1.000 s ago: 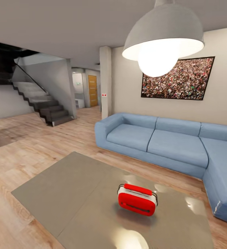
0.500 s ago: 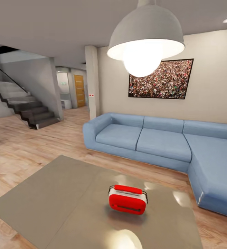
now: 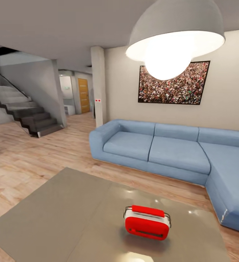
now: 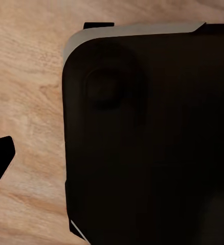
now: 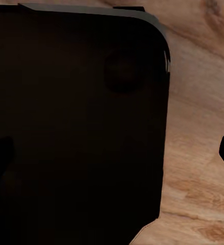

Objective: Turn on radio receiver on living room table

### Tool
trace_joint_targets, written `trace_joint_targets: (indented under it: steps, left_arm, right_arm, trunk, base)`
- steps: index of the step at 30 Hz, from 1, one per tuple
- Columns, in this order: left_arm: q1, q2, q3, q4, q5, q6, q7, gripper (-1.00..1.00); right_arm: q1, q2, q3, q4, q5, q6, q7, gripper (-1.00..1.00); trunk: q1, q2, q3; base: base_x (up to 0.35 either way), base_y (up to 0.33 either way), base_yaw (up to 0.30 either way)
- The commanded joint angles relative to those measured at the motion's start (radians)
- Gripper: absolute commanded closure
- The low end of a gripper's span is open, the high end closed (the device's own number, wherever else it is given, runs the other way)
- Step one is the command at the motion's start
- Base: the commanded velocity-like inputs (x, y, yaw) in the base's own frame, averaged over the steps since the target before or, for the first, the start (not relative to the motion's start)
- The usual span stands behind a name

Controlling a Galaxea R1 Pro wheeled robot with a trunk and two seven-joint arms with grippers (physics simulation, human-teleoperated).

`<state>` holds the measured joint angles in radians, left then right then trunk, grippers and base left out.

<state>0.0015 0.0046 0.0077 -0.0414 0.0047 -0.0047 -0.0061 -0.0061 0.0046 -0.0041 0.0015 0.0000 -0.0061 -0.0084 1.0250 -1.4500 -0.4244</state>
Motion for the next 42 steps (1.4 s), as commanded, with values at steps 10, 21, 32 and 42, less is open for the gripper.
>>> trace_joint_targets:
  steps: [10, 21, 32, 42]
  left_arm:
    - [0.0, 0.0, 0.0, 0.0, 0.0, 0.0, 0.0, -1.0]
    - [0.0, -0.001, 0.0, 0.0, 0.0, 0.0, 0.001, -1.0]
    - [0.0, -0.001, 0.0, 0.0, 0.0, 0.0, 0.001, -1.0]
    - [0.0, -0.002, 0.0, 0.0, 0.0, 0.0, 0.001, -1.0]
  right_arm:
    - [0.0, 0.0, -0.003, 0.0, -0.007, 0.001, -0.001, -1.0]
    - [0.0, 0.0, -0.004, 0.0, -0.009, 0.002, -0.001, -1.0]
    - [0.0, 0.0, -0.004, 0.0, -0.009, 0.002, -0.001, -1.0]
    - [0.0, 0.0, -0.003, 0.0, -0.009, 0.002, -0.001, -1.0]
  trunk:
    - [0.0, 0.0, 0.0]
    - [0.0, 0.0, 0.0]
    - [0.0, 0.0, 0.0]
    - [0.0, 0.0, 0.0]
  base:
    - [0.138, 0.122, -0.053]
    - [0.01, 0.008, -0.255]
    - [0.0, 0.0, -0.28]
    - [0.0, 0.0, -0.281]
